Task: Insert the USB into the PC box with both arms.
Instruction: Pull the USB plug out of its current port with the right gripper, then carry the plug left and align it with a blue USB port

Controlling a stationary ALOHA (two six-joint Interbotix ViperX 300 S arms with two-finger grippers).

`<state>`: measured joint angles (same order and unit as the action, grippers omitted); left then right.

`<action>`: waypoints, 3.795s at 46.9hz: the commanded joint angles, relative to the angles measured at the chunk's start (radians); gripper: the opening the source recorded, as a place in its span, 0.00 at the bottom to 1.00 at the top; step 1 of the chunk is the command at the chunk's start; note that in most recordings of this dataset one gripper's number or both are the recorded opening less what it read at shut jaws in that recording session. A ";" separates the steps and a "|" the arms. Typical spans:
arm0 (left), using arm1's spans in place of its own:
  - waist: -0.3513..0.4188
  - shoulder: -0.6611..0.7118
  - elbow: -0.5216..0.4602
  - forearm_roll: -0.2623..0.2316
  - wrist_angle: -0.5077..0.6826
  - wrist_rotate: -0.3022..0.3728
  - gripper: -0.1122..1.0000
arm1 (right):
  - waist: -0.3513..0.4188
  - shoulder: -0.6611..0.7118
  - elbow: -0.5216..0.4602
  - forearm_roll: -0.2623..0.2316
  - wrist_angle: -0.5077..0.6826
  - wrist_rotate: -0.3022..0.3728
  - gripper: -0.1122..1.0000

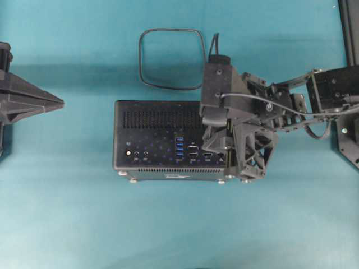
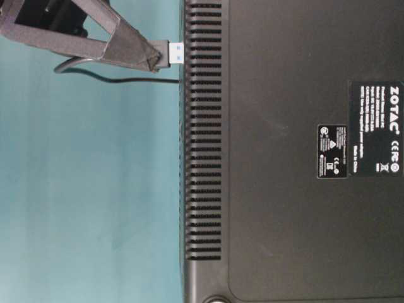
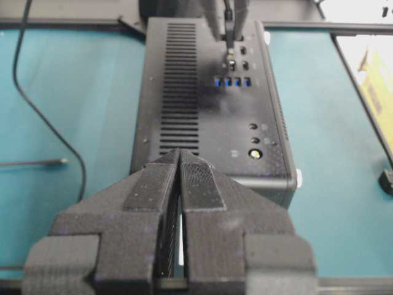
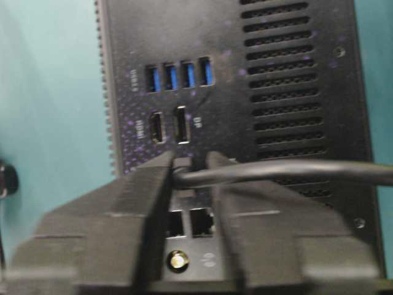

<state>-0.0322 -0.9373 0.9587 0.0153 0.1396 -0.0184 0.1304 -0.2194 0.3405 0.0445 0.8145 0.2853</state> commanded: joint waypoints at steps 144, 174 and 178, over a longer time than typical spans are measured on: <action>0.000 -0.015 -0.017 0.002 -0.017 -0.003 0.10 | 0.026 0.133 -0.133 -0.097 0.025 -0.005 0.20; 0.000 -0.015 -0.015 0.002 -0.017 -0.003 0.10 | -0.006 0.138 -0.123 -0.124 0.023 -0.006 0.20; 0.000 -0.017 -0.015 0.003 -0.017 -0.003 0.10 | 0.006 0.138 -0.121 -0.121 0.017 -0.005 0.20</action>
<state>-0.0322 -0.9572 0.9587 0.0138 0.1319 -0.0215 0.1289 -0.0798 0.2163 -0.0752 0.8283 0.2838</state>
